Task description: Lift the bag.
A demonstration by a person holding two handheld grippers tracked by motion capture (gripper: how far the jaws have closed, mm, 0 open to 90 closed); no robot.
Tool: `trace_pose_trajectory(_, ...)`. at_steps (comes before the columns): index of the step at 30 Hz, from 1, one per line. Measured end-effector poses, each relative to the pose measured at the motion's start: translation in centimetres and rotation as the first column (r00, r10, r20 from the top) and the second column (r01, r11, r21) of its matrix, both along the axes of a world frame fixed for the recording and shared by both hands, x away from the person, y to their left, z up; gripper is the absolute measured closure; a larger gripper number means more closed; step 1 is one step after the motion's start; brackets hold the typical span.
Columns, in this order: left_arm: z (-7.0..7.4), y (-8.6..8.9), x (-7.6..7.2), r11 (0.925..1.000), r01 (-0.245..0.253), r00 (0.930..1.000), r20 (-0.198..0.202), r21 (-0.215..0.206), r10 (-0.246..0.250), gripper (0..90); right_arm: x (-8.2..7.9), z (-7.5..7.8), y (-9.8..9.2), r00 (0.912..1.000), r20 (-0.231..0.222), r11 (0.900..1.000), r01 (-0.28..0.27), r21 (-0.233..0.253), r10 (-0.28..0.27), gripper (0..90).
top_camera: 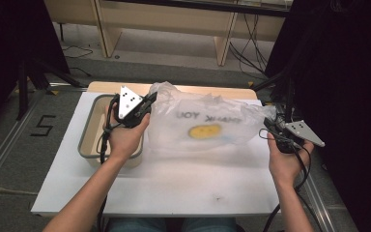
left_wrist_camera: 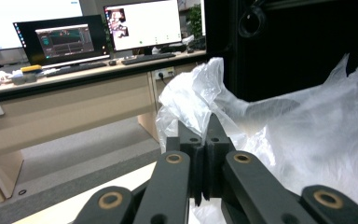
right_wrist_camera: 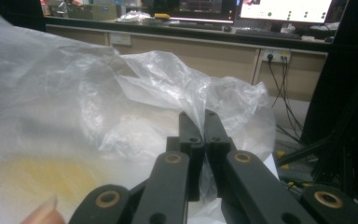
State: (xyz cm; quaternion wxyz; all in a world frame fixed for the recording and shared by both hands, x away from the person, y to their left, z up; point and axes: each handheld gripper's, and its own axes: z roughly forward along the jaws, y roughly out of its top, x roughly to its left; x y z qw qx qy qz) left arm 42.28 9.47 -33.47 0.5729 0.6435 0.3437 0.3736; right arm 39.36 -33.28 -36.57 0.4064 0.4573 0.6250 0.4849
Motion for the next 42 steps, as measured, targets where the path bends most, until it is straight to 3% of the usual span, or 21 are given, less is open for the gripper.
trace_pose_trajectory(21,-2.8,-0.9,3.3,0.9985,-0.031,0.9938,-0.105,0.044,0.036,86.6,4.2,-2.4,2.4,0.997,-0.077,1.0,-0.001,-0.018,-0.001,89.7)
trace_pose_trajectory(24,-2.9,-0.9,3.4,0.9991,-0.03,0.9934,-0.11,0.031,0.033,80.1,4.5,-2.9,2.5,0.9957,-0.093,1.0,0.001,-0.019,-0.003,89.7)
trace_pose_trajectory(31,-2.7,-0.9,3.4,0.999,-0.041,0.9929,-0.112,-0.016,0.039,50.5,5.2,-3.4,2.6,0.993,-0.118,1.0,0.01,-0.014,-0.012,89.6)
trace_pose_trajectory(35,-2.3,-0.8,3.1,0.9979,-0.044,0.9923,-0.118,-0.047,0.039,42.1,5.4,-3.6,2.8,0.9914,-0.13,1.0,0.013,-0.013,-0.015,89.6)
trace_pose_trajectory(42,-1.2,-0.8,1.9,0.996,-0.015,0.9936,-0.113,-0.088,0.005,38.6,5.9,-3.8,3.1,0.9896,-0.143,1.0,0.015,-0.018,-0.018,89.6)
